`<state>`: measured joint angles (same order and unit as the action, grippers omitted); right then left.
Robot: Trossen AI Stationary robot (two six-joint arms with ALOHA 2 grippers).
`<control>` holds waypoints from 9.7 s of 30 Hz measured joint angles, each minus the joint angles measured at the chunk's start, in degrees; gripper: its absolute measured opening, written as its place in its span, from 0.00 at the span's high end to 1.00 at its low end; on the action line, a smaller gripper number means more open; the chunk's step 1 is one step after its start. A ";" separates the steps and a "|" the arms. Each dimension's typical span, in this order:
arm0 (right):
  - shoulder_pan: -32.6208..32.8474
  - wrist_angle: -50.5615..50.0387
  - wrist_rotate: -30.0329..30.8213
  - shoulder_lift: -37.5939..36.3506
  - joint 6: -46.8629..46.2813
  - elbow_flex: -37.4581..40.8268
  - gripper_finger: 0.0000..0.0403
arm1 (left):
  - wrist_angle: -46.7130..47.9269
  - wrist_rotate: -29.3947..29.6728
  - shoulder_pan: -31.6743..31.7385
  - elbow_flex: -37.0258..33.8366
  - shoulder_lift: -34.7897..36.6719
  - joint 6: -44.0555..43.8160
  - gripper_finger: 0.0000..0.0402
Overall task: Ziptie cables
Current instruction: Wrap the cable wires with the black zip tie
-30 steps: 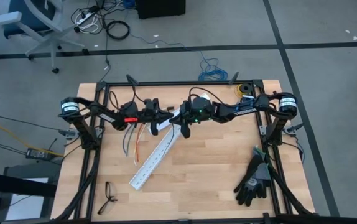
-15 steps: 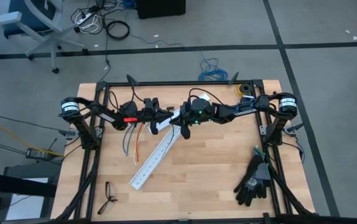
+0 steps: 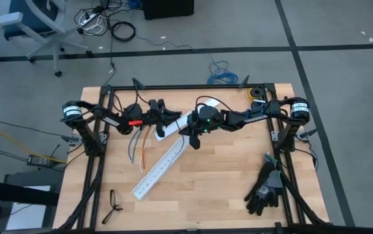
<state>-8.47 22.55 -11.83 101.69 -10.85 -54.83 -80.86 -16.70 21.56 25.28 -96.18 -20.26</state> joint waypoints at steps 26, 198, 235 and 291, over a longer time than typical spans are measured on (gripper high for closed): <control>-0.30 3.22 3.45 -0.09 -0.17 -0.13 1.00 | -9.01 -15.13 8.32 -6.12 -0.11 -5.75 0.81; -1.57 -9.63 6.91 -7.12 0.65 -0.11 0.85 | 5.06 -12.84 5.49 2.12 -0.13 -2.94 1.00; 13.22 -8.31 37.42 -5.25 97.11 -0.15 0.72 | 6.07 -10.39 5.40 2.39 -0.13 -32.59 1.00; 13.42 -4.01 22.46 1.55 99.61 -0.13 0.73 | 8.41 -7.71 2.43 17.05 -0.15 -35.47 1.00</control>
<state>4.95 18.54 10.64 103.24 88.76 -54.96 -72.45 -24.41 23.99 42.33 -96.33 -55.72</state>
